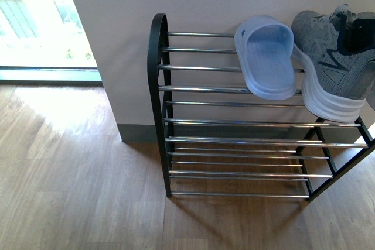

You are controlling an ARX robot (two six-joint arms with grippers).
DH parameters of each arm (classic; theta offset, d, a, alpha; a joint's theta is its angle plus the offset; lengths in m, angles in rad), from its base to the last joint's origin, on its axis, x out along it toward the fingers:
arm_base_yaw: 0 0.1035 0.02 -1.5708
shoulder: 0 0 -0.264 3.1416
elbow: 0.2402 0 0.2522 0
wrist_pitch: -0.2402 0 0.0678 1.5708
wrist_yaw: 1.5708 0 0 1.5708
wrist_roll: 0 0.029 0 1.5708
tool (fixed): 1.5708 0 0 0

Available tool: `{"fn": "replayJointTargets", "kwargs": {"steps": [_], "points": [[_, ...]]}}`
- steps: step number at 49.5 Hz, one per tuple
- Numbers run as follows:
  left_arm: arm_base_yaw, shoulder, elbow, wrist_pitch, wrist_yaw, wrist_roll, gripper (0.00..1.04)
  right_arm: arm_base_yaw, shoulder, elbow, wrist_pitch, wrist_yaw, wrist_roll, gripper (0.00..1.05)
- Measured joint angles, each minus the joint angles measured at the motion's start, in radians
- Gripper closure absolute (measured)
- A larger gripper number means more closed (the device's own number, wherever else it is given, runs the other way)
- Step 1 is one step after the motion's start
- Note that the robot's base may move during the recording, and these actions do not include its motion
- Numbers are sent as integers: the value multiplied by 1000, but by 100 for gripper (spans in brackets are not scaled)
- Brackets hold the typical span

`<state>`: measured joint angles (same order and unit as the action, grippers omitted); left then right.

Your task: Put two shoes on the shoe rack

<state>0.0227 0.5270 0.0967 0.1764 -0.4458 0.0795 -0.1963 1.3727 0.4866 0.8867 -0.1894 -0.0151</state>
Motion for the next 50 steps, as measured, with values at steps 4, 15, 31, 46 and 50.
{"fn": "replayJointTargets", "kwargs": {"steps": [4, 15, 31, 46, 50], "points": [[0, 0, 0, 0, 0, 0, 103, 15, -37, -57, 9, 19, 1, 99], [0, 0, 0, 0, 0, 0, 103, 76, -200, -229, 19, 72, 4, 103], [0, 0, 0, 0, 0, 0, 103, 179, -444, -378, -79, 182, 5, 103], [0, 0, 0, 0, 0, 0, 103, 192, -576, -467, -132, 189, 5, 103], [0, 0, 0, 0, 0, 0, 103, 192, -629, -467, -172, 190, 5, 103]]}}
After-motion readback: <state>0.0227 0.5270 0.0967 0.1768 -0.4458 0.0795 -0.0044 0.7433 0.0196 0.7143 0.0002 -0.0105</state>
